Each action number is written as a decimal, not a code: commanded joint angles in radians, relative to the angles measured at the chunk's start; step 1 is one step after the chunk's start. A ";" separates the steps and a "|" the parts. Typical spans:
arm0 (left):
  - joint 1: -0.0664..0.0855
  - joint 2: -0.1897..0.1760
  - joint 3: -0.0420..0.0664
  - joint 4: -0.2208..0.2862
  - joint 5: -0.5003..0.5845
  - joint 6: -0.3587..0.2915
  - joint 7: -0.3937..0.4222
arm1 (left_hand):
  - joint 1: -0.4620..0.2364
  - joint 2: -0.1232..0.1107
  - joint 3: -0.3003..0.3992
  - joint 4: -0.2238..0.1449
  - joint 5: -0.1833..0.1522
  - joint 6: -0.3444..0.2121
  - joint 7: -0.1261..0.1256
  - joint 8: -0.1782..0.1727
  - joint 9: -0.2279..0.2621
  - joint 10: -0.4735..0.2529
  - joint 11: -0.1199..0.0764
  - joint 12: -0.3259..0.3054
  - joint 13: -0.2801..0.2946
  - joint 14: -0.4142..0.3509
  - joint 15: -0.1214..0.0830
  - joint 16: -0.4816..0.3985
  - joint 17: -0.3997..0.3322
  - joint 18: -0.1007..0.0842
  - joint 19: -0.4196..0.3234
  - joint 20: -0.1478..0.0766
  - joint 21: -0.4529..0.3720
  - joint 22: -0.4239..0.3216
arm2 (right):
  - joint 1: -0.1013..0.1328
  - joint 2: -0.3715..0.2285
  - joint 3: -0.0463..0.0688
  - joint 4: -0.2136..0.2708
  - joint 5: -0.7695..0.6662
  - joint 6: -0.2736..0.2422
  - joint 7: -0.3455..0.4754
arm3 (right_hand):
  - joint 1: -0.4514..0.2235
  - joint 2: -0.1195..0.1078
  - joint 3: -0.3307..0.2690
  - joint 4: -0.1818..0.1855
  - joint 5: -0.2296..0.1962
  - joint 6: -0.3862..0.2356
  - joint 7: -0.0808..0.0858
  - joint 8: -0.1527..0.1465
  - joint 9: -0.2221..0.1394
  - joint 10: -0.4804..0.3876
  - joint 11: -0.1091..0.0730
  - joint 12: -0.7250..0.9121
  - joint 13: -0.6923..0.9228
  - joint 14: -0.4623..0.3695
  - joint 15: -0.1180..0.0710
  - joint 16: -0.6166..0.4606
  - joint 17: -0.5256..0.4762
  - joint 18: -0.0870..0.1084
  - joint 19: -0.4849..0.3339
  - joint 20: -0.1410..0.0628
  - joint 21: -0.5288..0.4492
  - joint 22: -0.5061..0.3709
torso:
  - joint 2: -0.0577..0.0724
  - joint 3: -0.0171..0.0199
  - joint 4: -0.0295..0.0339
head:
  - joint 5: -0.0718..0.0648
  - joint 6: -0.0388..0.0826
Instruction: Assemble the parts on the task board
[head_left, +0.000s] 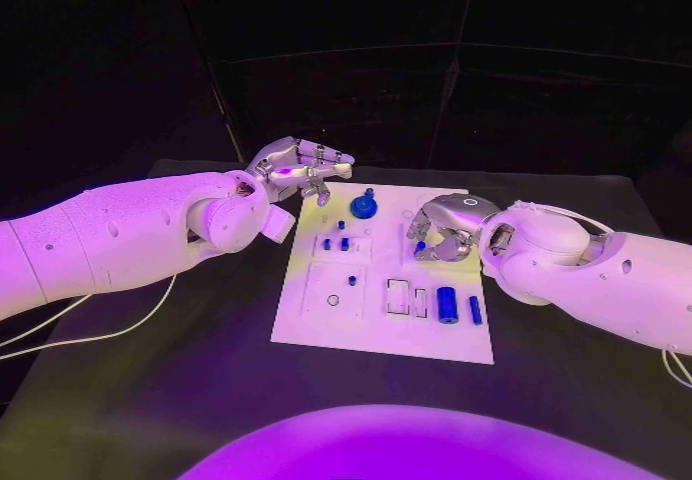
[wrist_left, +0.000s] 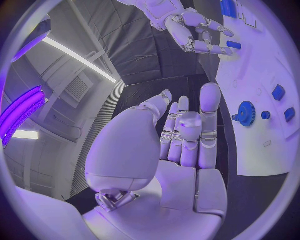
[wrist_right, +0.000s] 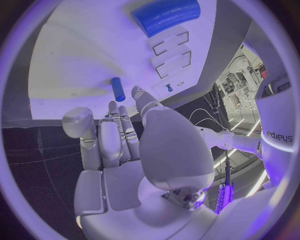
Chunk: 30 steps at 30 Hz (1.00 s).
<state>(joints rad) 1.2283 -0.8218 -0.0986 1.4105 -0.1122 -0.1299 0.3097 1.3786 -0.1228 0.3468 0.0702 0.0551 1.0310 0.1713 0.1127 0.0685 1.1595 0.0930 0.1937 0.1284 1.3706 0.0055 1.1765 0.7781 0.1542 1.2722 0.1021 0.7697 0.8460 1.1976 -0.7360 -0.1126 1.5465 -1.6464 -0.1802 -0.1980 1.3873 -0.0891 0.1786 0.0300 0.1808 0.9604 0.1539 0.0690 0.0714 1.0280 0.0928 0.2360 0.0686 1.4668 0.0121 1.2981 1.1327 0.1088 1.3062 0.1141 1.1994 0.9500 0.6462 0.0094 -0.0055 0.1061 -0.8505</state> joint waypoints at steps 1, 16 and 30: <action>0.002 0.001 0.001 0.001 0.004 0.010 0.004 | 0.002 0.012 -0.003 -0.001 -0.001 -0.006 0.000 -0.001 -0.001 -0.005 0.000 0.005 0.002 -0.007 0.001 -0.001 -0.001 0.011 -0.004 0.005 -0.006 -0.001 | 0.002 0.004 0.001 -0.007 0.002 0.057 0.005 | 0.002 0.010 0.003 0.007 -0.005 0.011 0.000 0.005 0.001 0.021 -0.002 0.003 -0.001 0.024 -0.007 0.001 0.003 0.009 0.010 -0.003 0.009 0.006 | 0.000 0.0006 -0.0012 | 0.001 -0.005; 0.002 0.000 0.001 0.002 0.004 0.010 0.003 | 0.002 0.012 -0.003 -0.001 -0.001 -0.006 0.000 -0.001 -0.001 -0.005 0.000 0.005 0.002 -0.007 0.001 -0.001 -0.001 0.011 -0.004 0.005 -0.006 -0.001 | 0.001 0.025 0.000 -0.041 0.005 0.063 -0.005 | 0.022 0.025 0.035 0.009 -0.003 0.044 0.001 0.007 0.001 0.042 -0.002 -0.021 -0.005 0.026 -0.008 0.005 0.005 0.008 0.014 -0.005 0.010 0.007 | -0.001 0.0007 -0.0014 | 0.003 -0.012; 0.002 0.000 0.001 0.002 0.004 0.010 0.003 | 0.002 0.012 -0.003 -0.001 -0.001 -0.006 0.000 -0.001 -0.001 -0.005 0.000 0.005 0.002 -0.007 0.001 -0.001 -0.001 0.011 -0.004 0.005 -0.006 -0.001 | 0.001 0.028 0.000 -0.043 0.003 0.017 0.006 | 0.070 0.063 0.155 -0.014 -0.058 0.137 -0.012 0.034 0.009 0.148 -0.023 -0.033 0.002 0.035 -0.026 0.030 0.034 -0.001 0.039 -0.021 0.045 0.060 | -0.001 0.0008 -0.0006 | 0.002 -0.016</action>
<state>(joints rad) 1.2285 -0.8219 -0.0987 1.4111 -0.1122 -0.1294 0.3096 1.3786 -0.1228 0.3468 0.0702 0.0551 1.0310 0.1713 0.1127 0.0686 1.1595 0.0930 0.1937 0.1290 1.3706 0.0055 1.1764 0.7782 0.1542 1.2722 0.1021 0.7697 0.8461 1.1965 -0.7081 -0.1134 1.5016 -1.6415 -0.1349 -0.1989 1.4416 -0.0351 0.3260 0.0185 0.1251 1.0906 0.1433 0.0990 0.0781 1.1710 0.0717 0.2074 0.0689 1.4667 -0.0092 1.3233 1.1642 0.1088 1.3378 0.0914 1.2429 1.0076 0.6452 0.0104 -0.0070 0.1094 -0.8660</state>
